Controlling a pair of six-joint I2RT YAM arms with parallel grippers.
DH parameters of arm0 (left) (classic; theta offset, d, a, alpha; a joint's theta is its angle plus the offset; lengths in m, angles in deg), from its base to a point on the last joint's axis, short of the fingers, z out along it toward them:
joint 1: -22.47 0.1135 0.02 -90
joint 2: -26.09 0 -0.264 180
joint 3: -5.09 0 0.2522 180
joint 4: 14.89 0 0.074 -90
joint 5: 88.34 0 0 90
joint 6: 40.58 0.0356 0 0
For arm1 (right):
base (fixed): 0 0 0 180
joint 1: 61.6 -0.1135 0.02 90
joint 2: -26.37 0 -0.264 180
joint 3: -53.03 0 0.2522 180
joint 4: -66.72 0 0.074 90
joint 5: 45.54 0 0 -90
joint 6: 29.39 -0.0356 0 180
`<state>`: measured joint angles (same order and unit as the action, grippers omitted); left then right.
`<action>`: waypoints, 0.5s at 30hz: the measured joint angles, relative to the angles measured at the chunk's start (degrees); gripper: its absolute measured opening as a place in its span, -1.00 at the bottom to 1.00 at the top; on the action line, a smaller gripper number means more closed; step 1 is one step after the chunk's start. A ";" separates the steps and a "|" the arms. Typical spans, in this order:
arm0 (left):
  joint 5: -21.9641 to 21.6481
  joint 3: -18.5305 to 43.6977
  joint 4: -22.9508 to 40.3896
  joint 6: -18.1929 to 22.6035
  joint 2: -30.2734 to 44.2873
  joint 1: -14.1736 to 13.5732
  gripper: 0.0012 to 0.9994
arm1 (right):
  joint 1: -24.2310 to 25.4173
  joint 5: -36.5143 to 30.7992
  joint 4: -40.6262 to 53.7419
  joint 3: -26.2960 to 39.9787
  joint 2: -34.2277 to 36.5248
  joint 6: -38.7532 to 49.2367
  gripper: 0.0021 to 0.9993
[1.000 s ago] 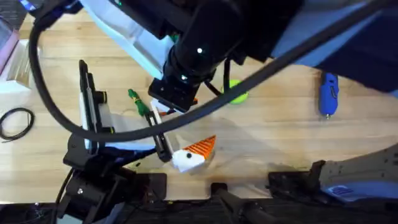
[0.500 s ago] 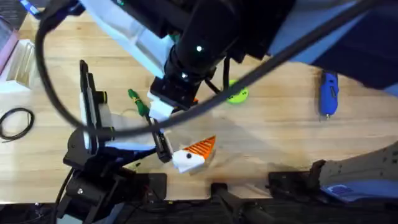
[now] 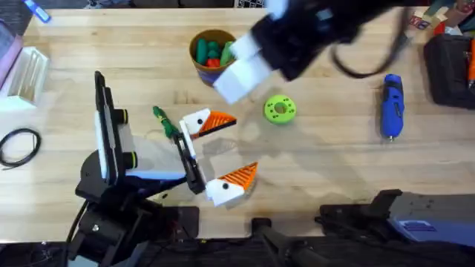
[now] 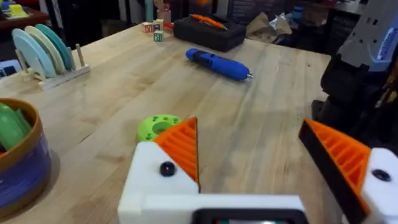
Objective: Pick up the gripper from the table and insert it into the empty holder that is missing its gripper. Then pick up a screw, insert it into the mounting hole, and use the screwdriver to tighten it. Finally, clean up the table by picking up the vegetable and placing it into the bucket.
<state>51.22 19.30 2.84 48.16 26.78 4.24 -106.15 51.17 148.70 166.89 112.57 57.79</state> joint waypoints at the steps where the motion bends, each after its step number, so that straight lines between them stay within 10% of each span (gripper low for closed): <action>1: 0.00 0.00 -0.02 -0.02 0.00 0.00 0.97 | 0.72 0.66 0.48 -0.24 -0.90 -0.03 0.95; 15: 0.00 0.00 -0.02 0.00 0.00 0.00 0.98 | 6.46 15.52 -9.05 -30.49 -28.61 -1.52 0.95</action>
<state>51.22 19.30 2.82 48.16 26.78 4.24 -99.70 66.68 139.66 136.40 83.96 56.26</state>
